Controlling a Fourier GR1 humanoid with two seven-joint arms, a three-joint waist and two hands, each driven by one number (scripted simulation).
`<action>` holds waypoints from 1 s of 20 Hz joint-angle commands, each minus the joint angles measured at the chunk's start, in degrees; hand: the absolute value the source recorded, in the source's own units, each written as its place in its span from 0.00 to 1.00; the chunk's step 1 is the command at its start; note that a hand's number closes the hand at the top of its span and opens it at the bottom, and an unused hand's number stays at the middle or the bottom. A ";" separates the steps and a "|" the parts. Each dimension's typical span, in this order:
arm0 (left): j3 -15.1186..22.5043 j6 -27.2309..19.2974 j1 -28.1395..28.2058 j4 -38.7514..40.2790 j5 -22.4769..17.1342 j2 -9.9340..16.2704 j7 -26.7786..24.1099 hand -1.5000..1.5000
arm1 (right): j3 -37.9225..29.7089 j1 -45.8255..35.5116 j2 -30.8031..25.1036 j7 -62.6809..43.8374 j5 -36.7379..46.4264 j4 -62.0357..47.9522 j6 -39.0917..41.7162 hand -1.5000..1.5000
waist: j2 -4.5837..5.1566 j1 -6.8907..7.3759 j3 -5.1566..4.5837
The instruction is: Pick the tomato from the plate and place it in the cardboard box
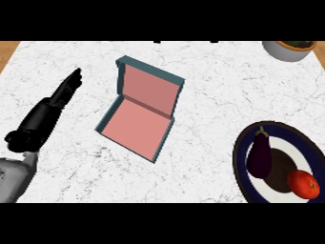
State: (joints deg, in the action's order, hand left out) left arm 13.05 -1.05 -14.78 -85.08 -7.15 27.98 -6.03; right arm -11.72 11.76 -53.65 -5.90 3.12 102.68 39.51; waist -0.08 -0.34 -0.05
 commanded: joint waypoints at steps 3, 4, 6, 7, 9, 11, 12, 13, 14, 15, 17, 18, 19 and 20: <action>-2.38 2.02 0.78 0.30 2.57 -1.61 -1.40 0.50 | 2.01 -0.88 5.73 -5.77 6.43 3.25 0.23 0.00 | 0.06 0.06 0.04; -2.09 1.27 3.20 -1.96 2.36 -1.71 0.64 0.50 | 1.24 2.72 6.90 -8.62 5.93 9.15 -0.40 0.00 | -0.05 -0.15 0.03; -3.25 2.70 0.44 -1.09 3.09 -2.46 2.22 0.50 | 1.69 1.07 9.03 -6.30 9.76 6.45 -0.41 0.00 | 0.03 -0.08 0.05; -2.78 3.09 2.16 0.69 4.23 -3.46 -2.18 0.50 | 3.55 -1.41 11.13 -10.34 9.19 7.32 -0.75 0.00 | 0.07 0.11 0.03; -3.72 3.40 1.03 -6.23 3.24 -2.89 5.73 0.50 | 3.32 -1.43 11.75 -5.49 13.46 2.74 -1.23 0.00 | 0.02 0.26 0.07; -5.70 5.08 4.28 -4.93 4.26 -2.78 0.43 0.50 | 1.57 -0.90 11.20 -0.14 16.26 -0.27 0.19 0.00 | 0.03 0.23 0.06; -5.60 5.19 2.59 -5.52 3.98 -3.96 2.98 0.50 | 3.54 -5.69 11.65 -2.87 16.67 -2.21 1.22 0.00 | 0.08 0.43 0.06; -4.53 3.92 5.05 -8.29 5.74 -3.85 3.96 0.50 | 3.86 -2.47 11.85 -4.08 17.50 0.68 1.64 0.00 | 0.01 0.36 0.05; -5.38 5.68 3.49 -5.86 5.16 -4.34 3.05 0.50 | 4.68 -6.36 11.88 -0.52 20.09 -5.31 0.89 0.00 | 0.10 0.48 0.06; -4.89 4.12 3.36 -6.03 6.33 -6.04 3.85 0.50 | 6.53 -4.80 15.15 -4.34 21.59 -1.05 -0.88 0.00 | 0.07 0.33 0.05; -4.77 4.10 3.09 -3.25 7.88 -7.74 1.67 0.50 | 5.97 -3.91 14.98 -0.83 24.69 -3.31 -1.89 0.00 | 0.08 0.21 0.06; -4.54 4.79 5.48 -7.98 8.05 -7.14 3.70 0.50 | 5.85 -3.88 16.15 -3.96 24.08 -1.52 -0.43 0.00 | 0.02 0.33 0.05; -7.38 7.31 4.14 -8.03 6.39 -5.63 5.00 0.50 | 4.34 -6.80 14.99 -2.25 24.12 -4.57 1.26 0.00 | 0.05 0.40 0.05; -6.93 6.50 1.08 0.16 8.22 -7.59 0.88 0.50 | 4.38 -2.08 14.17 2.05 26.40 -3.42 -0.58 0.00 | 0.09 -0.06 0.05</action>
State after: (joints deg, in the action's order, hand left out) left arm 7.24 4.49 -11.66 -89.34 -0.46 22.08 -3.62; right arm -7.15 7.66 -39.77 -7.66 25.37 100.17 39.52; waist -0.02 -0.10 0.01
